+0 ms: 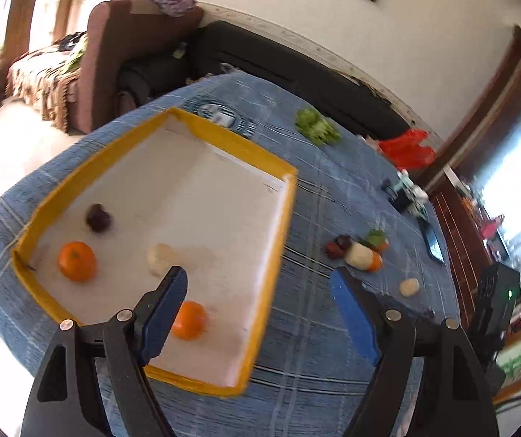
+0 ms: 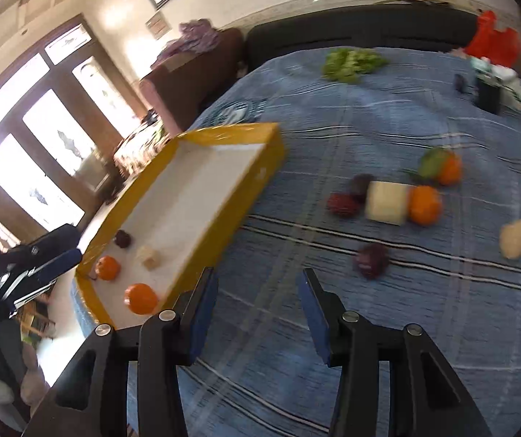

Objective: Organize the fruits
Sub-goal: 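Grasp another dark plum with the left tool while the right tool grasps an orange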

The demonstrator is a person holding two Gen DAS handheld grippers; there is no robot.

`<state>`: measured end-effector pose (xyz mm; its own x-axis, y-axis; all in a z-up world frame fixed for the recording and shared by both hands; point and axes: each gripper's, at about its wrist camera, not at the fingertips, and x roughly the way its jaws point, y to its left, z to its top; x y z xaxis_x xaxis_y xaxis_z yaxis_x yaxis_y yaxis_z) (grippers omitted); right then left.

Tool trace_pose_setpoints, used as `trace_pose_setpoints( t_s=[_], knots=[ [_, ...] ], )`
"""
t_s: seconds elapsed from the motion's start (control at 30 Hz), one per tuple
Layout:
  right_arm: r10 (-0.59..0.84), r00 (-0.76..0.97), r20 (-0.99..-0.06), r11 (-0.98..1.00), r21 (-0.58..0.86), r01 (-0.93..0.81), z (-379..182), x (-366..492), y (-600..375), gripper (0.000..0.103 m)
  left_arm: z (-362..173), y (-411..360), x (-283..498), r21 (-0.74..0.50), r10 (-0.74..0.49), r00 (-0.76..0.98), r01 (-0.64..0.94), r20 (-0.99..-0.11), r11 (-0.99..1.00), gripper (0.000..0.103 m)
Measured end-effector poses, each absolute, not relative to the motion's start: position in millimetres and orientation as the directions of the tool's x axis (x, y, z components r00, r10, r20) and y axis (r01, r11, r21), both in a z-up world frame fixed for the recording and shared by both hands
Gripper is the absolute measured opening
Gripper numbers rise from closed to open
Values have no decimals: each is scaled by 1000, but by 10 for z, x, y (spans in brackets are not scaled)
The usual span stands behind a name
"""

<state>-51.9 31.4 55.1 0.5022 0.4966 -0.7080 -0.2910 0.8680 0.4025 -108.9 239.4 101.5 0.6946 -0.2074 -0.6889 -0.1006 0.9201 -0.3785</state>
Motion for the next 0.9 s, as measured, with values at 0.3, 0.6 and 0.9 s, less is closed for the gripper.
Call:
trace_pose_setpoints(
  t_s=[0.3,0.6,0.9],
  knots=[
    [353,601,-717,916,395,-67,605,-478,-869,51,858,1772,-1005,-341,-270,643,15,-717,940,80],
    [319,564,-762,935,350,-57,452,89,-787,50,586,1686,-842,-347,-262,599,-28,-757,937,80],
    [334,522,-785,934,351,-71,138,545,-400,50,525,1638,-813,-350,-293,598,23,-746,937,80]
  ],
)
